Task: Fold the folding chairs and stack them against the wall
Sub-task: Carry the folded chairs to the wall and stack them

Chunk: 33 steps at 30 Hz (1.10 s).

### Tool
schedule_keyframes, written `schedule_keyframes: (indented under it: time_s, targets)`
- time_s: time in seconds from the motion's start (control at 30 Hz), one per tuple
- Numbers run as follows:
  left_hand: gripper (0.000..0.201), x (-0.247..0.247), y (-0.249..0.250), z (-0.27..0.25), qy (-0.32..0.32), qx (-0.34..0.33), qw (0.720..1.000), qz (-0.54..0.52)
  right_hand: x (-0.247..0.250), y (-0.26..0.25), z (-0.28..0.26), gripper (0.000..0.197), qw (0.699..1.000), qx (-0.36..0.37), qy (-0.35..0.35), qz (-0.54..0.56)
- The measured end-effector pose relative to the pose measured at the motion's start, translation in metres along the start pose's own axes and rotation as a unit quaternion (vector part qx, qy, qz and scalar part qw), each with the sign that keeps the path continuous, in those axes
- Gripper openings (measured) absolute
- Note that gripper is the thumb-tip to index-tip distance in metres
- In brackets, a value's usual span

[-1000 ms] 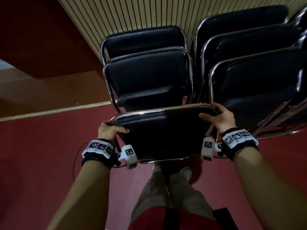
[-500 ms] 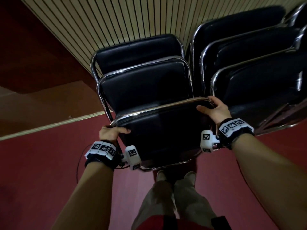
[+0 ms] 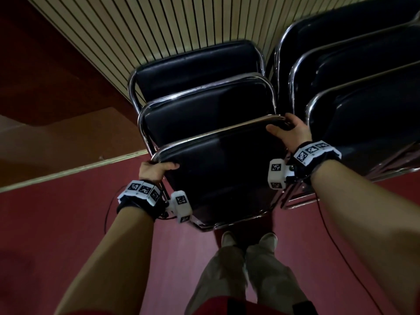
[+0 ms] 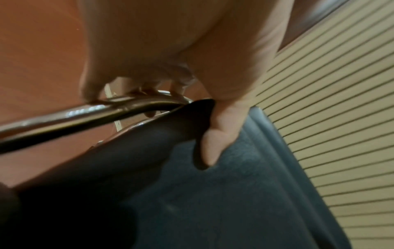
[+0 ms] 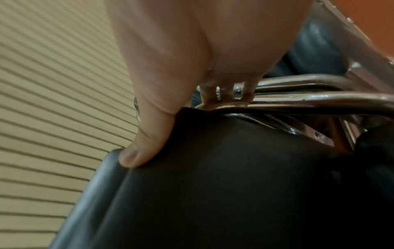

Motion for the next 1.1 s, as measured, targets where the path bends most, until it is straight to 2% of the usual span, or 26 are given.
schedule_keyframes:
  time_s: [0.03,0.13,0.27,0.43,0.5,0.57,0.63,0.67,0.7,0.73,0.8,0.83,0.87,1.0,1.1]
  targets:
    - [0.040,-0.001,0.001,0.002,0.001,-0.003,1.000,-0.004,-0.002,-0.001,0.002,0.084,1.000,0.003,0.002,-0.010]
    - [0.082,-0.001,0.000,0.010,0.012,-0.006,0.999,-0.042,-0.007,-0.004,0.007,0.083,1.000,0.007,0.010,-0.026]
    - [0.067,-0.003,0.006,0.017,0.018,-0.008,0.999,-0.038,-0.013,-0.004,0.014,0.083,1.000,0.002,0.012,-0.025]
    - [0.070,-0.007,0.006,0.021,0.034,-0.015,0.999,-0.013,-0.019,-0.008,0.024,0.083,0.999,-0.002,0.009,-0.043]
    - [0.075,-0.005,0.002,0.025,0.038,-0.013,0.999,-0.016,-0.019,-0.006,0.025,0.094,0.999,-0.025,0.008,-0.047]
    - [0.093,-0.004,-0.008,0.028,0.043,0.019,0.999,-0.021,-0.017,0.006,0.024,0.123,0.997,-0.078,0.008,-0.027]
    - [0.120,-0.004,-0.030,0.016,0.050,0.118,0.992,-0.015,-0.015,0.023,0.019,0.147,0.990,-0.138,0.013,-0.013]
    - [0.124,-0.011,-0.044,0.004,0.030,0.176,0.983,-0.036,-0.016,0.031,0.014,0.151,0.985,-0.170,0.017,-0.012]
    - [0.115,-0.023,-0.058,-0.006,-0.009,0.220,0.972,-0.081,-0.018,0.035,0.006,0.148,0.980,-0.200,0.013,-0.016]
    - [0.093,-0.038,-0.065,-0.014,-0.050,0.243,0.957,-0.153,-0.022,0.047,0.000,0.137,0.973,-0.228,0.003,-0.022]
    - [0.053,-0.059,-0.073,-0.023,-0.091,0.265,0.926,-0.253,-0.040,0.070,-0.013,0.095,0.963,-0.257,-0.076,-0.025]
    - [0.043,-0.067,-0.077,-0.023,-0.100,0.271,0.920,-0.264,-0.048,0.083,-0.021,0.075,0.956,-0.268,-0.115,-0.031]
    - [0.034,-0.072,-0.079,-0.023,-0.108,0.269,0.919,-0.266,-0.053,0.099,-0.026,0.065,0.951,-0.279,-0.130,-0.033]
    - [0.028,-0.087,-0.086,-0.021,-0.132,0.263,0.898,-0.327,-0.057,0.120,-0.036,0.055,0.960,-0.268,-0.075,0.034]
    - [0.036,-0.087,-0.088,-0.019,-0.144,0.250,0.889,-0.355,-0.058,0.126,-0.033,0.046,0.956,-0.268,-0.070,0.099]
Point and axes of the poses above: each hand's wrist, its own z-axis towards the middle knuckle, its own x-axis out of the back of the hand, y = z × x, the point moved 9 cm from there along z, towards the middle knuckle, and after that the axes turned 7 degrees about -y, right-handed, at the moved point
